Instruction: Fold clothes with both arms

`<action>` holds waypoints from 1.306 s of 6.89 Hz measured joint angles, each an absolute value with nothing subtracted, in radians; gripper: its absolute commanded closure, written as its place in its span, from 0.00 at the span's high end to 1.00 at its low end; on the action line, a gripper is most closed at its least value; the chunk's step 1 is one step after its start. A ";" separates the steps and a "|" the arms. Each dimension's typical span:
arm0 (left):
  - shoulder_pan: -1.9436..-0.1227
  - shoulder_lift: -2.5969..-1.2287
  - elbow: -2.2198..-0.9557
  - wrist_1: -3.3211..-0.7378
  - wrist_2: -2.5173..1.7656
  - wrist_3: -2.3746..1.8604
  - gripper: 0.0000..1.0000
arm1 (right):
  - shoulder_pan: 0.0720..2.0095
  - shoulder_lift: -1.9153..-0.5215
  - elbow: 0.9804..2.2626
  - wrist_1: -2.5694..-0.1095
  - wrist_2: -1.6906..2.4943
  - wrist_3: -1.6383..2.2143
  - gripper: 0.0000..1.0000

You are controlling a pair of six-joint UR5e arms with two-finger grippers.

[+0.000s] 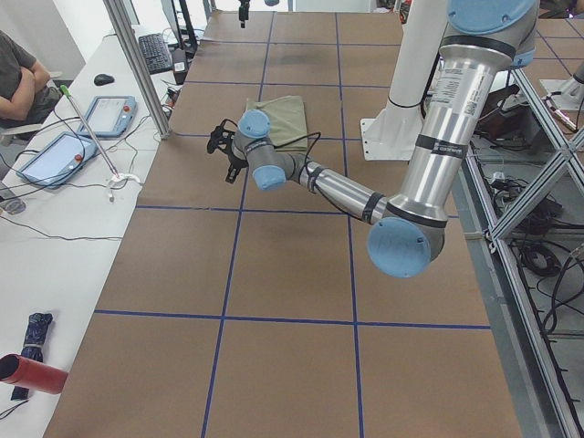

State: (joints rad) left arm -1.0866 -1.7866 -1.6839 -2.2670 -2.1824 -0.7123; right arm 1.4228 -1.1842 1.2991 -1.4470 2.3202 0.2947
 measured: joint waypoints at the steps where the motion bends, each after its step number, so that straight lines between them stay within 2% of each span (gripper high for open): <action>1: -1.187 -1.722 -1.688 -2.253 -2.271 -0.564 0.62 | 1.473 -1.233 1.338 -1.530 2.322 0.153 1.00; 2: -1.278 -1.678 -1.690 -2.196 -2.322 -0.412 0.63 | 1.519 -1.295 1.376 -1.568 2.324 0.059 1.00; 3: -1.358 -1.660 -1.691 -2.077 -2.344 -0.261 0.78 | 1.553 -1.355 1.412 -1.581 2.326 0.003 1.00; 4: -1.409 -1.662 -1.691 -1.946 -2.349 -0.159 1.00 | 1.572 -1.395 1.445 -1.592 2.328 -0.025 1.00; 9: -1.505 -1.674 -1.676 -1.696 -2.351 -0.060 1.00 | 1.596 -1.443 1.552 -1.731 2.335 -0.107 1.00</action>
State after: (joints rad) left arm -1.5051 -1.6740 -1.6756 -1.6961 -2.3512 -0.0597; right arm 1.5964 -1.4434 1.5524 -1.7312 2.3351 -0.1067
